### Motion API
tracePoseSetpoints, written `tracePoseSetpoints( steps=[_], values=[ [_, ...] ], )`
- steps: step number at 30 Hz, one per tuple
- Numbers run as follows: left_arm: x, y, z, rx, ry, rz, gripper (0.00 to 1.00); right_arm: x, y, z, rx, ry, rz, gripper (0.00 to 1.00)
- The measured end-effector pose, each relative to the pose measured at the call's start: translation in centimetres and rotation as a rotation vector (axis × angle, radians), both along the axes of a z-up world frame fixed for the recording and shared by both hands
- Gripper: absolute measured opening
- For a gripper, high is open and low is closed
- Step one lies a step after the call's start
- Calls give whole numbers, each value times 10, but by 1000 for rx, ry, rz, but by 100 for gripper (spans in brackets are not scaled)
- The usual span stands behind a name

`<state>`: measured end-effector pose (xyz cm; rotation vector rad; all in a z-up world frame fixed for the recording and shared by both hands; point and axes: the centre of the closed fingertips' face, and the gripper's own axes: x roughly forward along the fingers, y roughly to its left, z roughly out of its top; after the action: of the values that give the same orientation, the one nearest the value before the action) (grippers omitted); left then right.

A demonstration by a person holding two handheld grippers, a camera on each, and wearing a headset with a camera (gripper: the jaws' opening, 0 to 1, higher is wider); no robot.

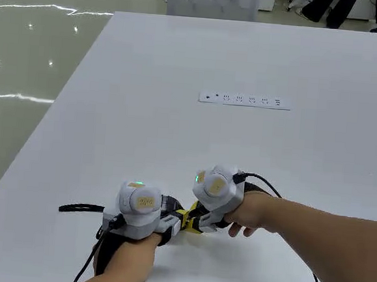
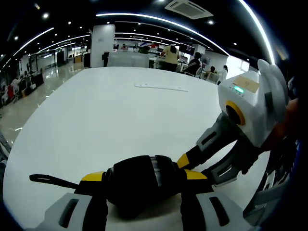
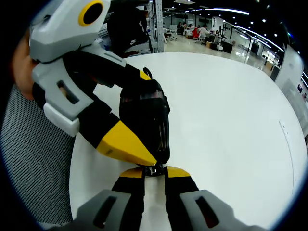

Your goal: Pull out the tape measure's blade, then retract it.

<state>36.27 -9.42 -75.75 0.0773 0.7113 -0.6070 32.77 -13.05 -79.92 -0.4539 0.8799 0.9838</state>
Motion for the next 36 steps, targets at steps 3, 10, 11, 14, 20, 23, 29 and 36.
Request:
tracePoseSetpoints(
  steps=[3, 10, 11, 14, 20, 23, 29, 36],
  values=[
    [0, 0, 0, 2, -5, -5, 59, -1, 0, 0, 0, -7, -10, 14],
    [-2, -1, 0, 8, -3, -23, 61, -2, 1, -1, -7, -4, -63, 15],
    [-2, -1, -1, 6, 1, -23, 61, -2, 2, -1, -14, -11, -61, 15],
    [-1, -1, -2, -4, 17, -43, 61, -3, 1, 0, -17, -18, -85, 15],
    [2, 7, -1, -67, 31, -97, 72, 1, -11, 1, 48, -21, -251, 26],
    [5, 13, -1, -82, 72, -120, 84, -4, -13, 8, 88, -14, -287, 40],
    [7, 28, 15, -70, 3, -268, 100, -13, -32, 22, 147, 11, -396, 58],
    [0, 40, 46, -177, -52, -395, 100, -21, -78, 56, 175, -120, -463, 69]
  ],
)
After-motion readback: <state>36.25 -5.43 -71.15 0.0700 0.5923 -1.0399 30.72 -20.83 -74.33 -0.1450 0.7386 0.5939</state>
